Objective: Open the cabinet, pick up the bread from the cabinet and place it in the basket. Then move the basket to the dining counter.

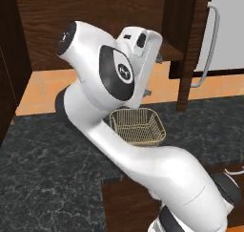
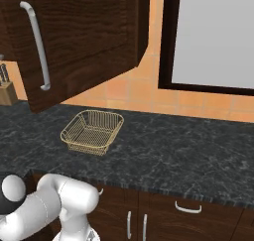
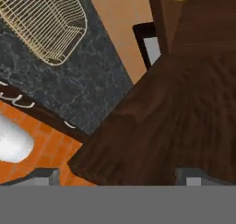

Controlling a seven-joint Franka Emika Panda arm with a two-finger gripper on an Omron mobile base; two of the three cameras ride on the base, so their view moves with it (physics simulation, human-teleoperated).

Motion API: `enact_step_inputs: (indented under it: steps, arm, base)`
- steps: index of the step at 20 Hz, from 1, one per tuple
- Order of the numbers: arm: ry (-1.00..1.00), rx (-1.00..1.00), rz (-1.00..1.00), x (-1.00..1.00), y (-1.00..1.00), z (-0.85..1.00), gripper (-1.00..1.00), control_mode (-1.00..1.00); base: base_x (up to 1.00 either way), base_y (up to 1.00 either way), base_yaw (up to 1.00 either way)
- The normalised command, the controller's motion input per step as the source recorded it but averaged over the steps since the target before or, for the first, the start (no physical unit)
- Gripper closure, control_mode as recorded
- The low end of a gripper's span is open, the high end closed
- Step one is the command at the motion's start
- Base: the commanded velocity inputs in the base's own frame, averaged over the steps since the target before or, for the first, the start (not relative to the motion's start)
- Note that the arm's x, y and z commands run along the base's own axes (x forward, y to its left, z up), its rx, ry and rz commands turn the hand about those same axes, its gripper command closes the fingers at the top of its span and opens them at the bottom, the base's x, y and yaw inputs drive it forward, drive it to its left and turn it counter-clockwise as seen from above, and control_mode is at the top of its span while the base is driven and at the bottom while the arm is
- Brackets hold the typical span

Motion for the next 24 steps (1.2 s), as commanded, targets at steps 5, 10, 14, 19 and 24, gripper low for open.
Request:
enact_step_inputs:
  steps: [5,10,14,19,24]
  arm:
    - [0.15,-0.63,-0.42,0.86,-0.49,-0.07,-1.0,-1.0]
    - [0.07,-0.38,-0.48,0.15,-0.98,0.0,-1.0,-1.0]
    - [-0.06,-0.08,-0.34,-0.16,-1.0,0.01,-1.0,-1.0]
    - [-0.11,0.08,-0.26,-0.2,-1.0,0.05,-1.0,-1.0]
    - [-0.01,0.3,-0.16,-0.03,-1.0,0.0,-1.0,-1.0]
  base:
    - [0.0,0.0,0.0]
    - [0.0,0.0,0.0]
    - [0.0,0.0,0.0]
    - [0.0,0.0,0.0]
    - [0.0,0.0,0.0]
